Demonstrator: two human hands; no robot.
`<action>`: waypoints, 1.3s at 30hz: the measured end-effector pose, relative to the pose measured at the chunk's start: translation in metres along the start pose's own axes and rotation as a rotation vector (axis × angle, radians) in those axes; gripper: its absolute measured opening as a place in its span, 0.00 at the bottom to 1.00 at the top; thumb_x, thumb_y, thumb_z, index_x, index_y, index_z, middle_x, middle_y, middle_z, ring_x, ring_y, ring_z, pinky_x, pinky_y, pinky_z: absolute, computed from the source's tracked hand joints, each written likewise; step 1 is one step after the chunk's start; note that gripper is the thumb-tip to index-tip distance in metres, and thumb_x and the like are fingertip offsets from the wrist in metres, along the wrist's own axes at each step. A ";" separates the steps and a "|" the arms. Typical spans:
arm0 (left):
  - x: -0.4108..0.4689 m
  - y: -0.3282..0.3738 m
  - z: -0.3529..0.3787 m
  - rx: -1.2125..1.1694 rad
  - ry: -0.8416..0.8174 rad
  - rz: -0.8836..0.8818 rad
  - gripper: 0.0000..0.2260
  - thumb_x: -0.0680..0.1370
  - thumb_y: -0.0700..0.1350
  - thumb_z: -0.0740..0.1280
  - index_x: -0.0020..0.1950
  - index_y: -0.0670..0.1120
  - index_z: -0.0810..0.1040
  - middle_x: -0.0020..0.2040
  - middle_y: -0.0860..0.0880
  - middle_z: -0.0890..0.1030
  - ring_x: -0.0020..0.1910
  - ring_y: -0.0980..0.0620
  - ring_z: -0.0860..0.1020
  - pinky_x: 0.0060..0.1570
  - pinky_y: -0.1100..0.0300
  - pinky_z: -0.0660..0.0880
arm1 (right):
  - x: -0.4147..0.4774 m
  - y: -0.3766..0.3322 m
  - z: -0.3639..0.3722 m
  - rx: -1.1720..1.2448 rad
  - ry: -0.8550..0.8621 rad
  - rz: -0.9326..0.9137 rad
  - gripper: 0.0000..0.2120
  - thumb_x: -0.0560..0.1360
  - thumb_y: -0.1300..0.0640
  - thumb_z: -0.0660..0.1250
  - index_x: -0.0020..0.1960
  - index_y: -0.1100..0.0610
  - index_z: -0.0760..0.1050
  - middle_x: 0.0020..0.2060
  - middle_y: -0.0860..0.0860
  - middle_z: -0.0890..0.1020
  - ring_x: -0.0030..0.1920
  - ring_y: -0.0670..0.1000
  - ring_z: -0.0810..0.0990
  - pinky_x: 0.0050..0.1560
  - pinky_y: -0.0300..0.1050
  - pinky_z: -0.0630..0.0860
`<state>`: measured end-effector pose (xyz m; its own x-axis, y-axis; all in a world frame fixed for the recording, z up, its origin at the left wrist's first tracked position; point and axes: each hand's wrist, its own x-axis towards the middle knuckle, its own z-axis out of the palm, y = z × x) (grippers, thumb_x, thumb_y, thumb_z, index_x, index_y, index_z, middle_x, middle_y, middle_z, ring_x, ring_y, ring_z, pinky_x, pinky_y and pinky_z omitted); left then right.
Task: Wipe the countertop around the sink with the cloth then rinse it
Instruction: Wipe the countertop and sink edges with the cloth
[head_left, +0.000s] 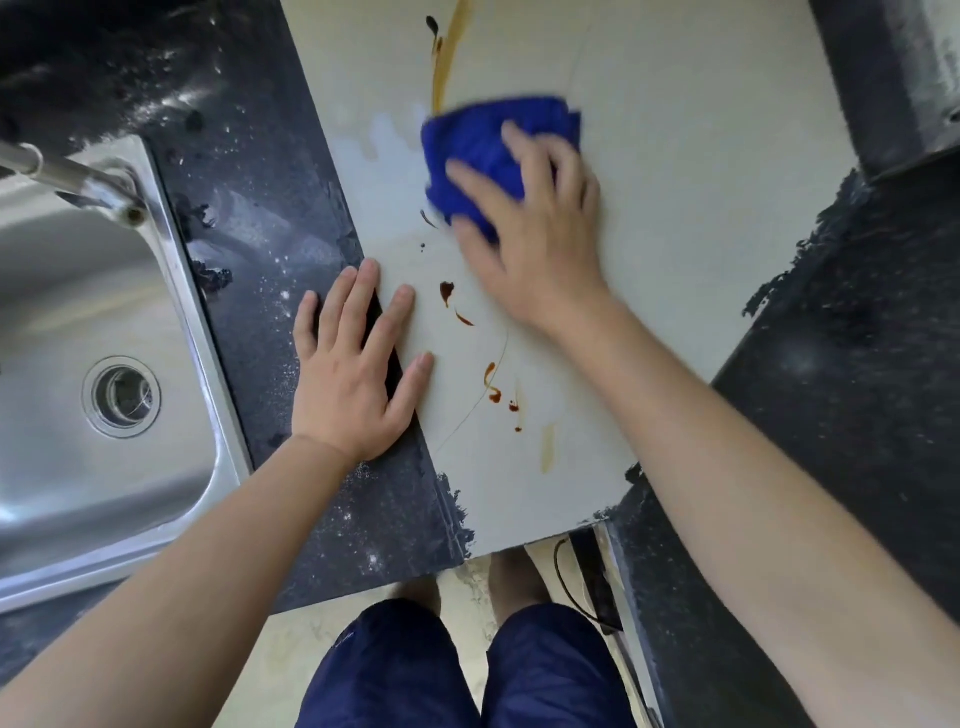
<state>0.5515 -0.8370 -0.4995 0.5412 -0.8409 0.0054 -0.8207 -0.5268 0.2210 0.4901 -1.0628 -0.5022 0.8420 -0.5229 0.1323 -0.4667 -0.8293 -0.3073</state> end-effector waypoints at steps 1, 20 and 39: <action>0.000 0.000 0.000 0.001 0.000 0.001 0.27 0.81 0.58 0.57 0.77 0.46 0.67 0.79 0.41 0.60 0.79 0.40 0.58 0.74 0.35 0.52 | -0.026 0.007 -0.005 0.016 -0.027 -0.054 0.21 0.79 0.40 0.60 0.70 0.41 0.75 0.74 0.56 0.71 0.69 0.63 0.70 0.69 0.58 0.64; 0.001 0.001 -0.001 0.016 -0.013 -0.007 0.28 0.81 0.59 0.57 0.77 0.46 0.68 0.80 0.41 0.60 0.79 0.41 0.58 0.75 0.36 0.52 | 0.083 -0.036 0.007 -0.006 -0.265 -0.193 0.24 0.80 0.39 0.54 0.75 0.38 0.67 0.79 0.52 0.61 0.75 0.60 0.60 0.74 0.55 0.56; 0.002 0.001 -0.001 0.019 -0.003 -0.001 0.27 0.81 0.58 0.58 0.76 0.46 0.69 0.79 0.40 0.61 0.79 0.40 0.59 0.74 0.35 0.53 | 0.167 -0.054 0.026 -0.107 -0.115 0.058 0.24 0.78 0.40 0.51 0.73 0.40 0.68 0.74 0.50 0.70 0.73 0.61 0.65 0.68 0.57 0.59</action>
<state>0.5514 -0.8390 -0.4981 0.5412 -0.8409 0.0026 -0.8238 -0.5296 0.2020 0.6629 -1.1000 -0.4877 0.8355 -0.5494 0.0066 -0.5362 -0.8179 -0.2088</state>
